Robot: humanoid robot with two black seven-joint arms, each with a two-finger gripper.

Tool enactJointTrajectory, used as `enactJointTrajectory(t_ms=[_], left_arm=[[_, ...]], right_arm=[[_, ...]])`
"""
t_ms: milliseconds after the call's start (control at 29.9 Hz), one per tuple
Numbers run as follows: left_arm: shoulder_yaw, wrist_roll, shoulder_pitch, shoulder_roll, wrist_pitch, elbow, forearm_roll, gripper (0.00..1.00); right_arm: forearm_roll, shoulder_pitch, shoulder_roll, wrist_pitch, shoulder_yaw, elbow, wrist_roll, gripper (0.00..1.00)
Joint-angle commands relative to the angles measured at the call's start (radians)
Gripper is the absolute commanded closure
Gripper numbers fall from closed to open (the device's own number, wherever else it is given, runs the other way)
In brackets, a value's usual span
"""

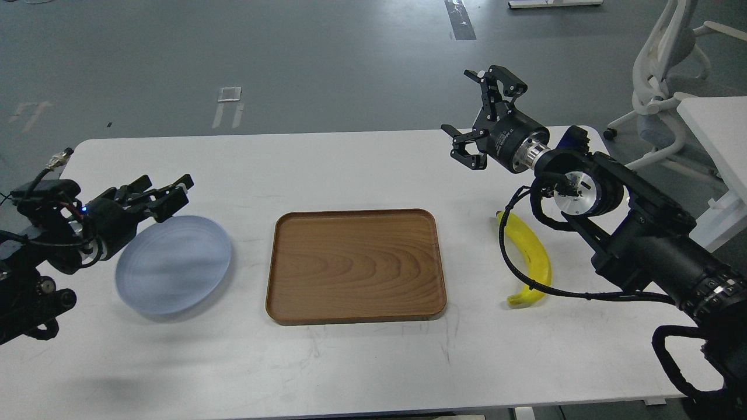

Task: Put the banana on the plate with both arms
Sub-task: 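Lower the left gripper to the light blue plate's edge and grasp it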

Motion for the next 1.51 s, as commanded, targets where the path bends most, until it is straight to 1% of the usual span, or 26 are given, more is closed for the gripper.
enactJointTrajectory(t_ms=[0,167,435,502,602,669,736,836,870,903,937,970,1071,1104,1138,1171,1204,1238,1338,1472], left_arm=[[0.011,-0.005,0.068,0.029,0.002,0.041,-0.006,0.07],[0.011,-0.034,0.126,0.036,0.0,0.063,-0.008,0.07],[0.012,-0.042,0.171,0.023,-0.001,0.089,-0.044,0.08],[0.013,-0.046,0.183,0.022,-0.001,0.091,-0.044,0.12],[0.013,-0.048,0.197,0.02,-0.001,0.097,-0.046,0.14],[0.013,-0.049,0.208,0.011,-0.001,0.118,-0.046,0.14],[0.011,-0.058,0.214,-0.015,-0.001,0.127,-0.057,0.14],[0.011,-0.071,0.215,-0.017,-0.001,0.127,-0.058,0.14],[0.012,-0.077,0.219,-0.017,-0.001,0.127,-0.058,0.19],[0.013,-0.078,0.225,-0.017,-0.001,0.127,-0.058,0.28],[0.013,-0.08,0.226,-0.017,-0.001,0.127,-0.058,0.33],[0.014,-0.081,0.226,-0.017,-0.003,0.127,-0.058,0.46],[0.013,-0.078,0.226,-0.02,-0.012,0.127,-0.06,0.61],[0.013,-0.077,0.226,-0.024,-0.013,0.13,-0.061,0.71],[0.013,-0.075,0.226,-0.026,-0.013,0.132,-0.061,0.76],[0.014,-0.077,0.226,-0.027,-0.015,0.137,-0.063,0.86],[0.013,-0.077,0.226,-0.029,-0.015,0.14,-0.064,0.91],[0.014,-0.077,0.226,-0.029,-0.015,0.143,-0.066,0.95],[0.013,-0.075,0.226,-0.03,-0.017,0.158,-0.067,1.0],[0.006,-0.078,0.225,-0.029,-0.017,0.16,-0.083,1.0]], right_arm=[[0.0,0.0,-0.001,-0.001,0.0,-0.001,0.0,0.0],[0.0,0.002,-0.001,-0.001,-0.002,-0.004,0.0,0.0],[0.0,0.002,-0.002,-0.011,-0.002,-0.004,0.0,0.0],[0.0,0.002,-0.002,-0.013,-0.002,-0.004,-0.002,0.0],[0.0,0.002,-0.002,-0.013,-0.002,-0.004,0.0,0.0],[0.0,0.002,-0.002,-0.013,-0.002,-0.004,0.0,0.0],[0.0,0.002,-0.002,-0.013,-0.003,-0.004,0.0,0.0],[0.0,0.002,-0.002,-0.013,-0.003,-0.006,0.0,0.0],[0.0,0.002,-0.002,-0.013,-0.003,-0.006,0.0,0.0],[0.0,0.0,-0.002,-0.013,-0.003,-0.006,0.0,0.0],[0.0,0.0,-0.002,-0.014,-0.003,-0.006,0.0,0.0],[0.0,0.0,-0.002,-0.017,-0.003,-0.006,0.0,0.0],[0.0,0.0,-0.002,-0.027,-0.003,-0.006,0.0,0.0],[0.0,0.0,-0.002,-0.027,-0.003,-0.006,0.0,0.0],[0.0,0.0,-0.002,-0.027,-0.003,-0.006,0.0,0.0],[0.0,0.0,-0.004,-0.028,-0.003,-0.006,0.0,0.0],[0.0,0.0,-0.004,-0.028,-0.003,-0.006,0.0,0.0],[0.0,0.0,-0.004,-0.028,-0.003,-0.006,0.0,0.0],[0.0,-0.001,-0.002,-0.03,-0.003,-0.006,0.0,0.0],[0.0,-0.001,-0.001,-0.03,-0.003,-0.006,0.0,0.0]])
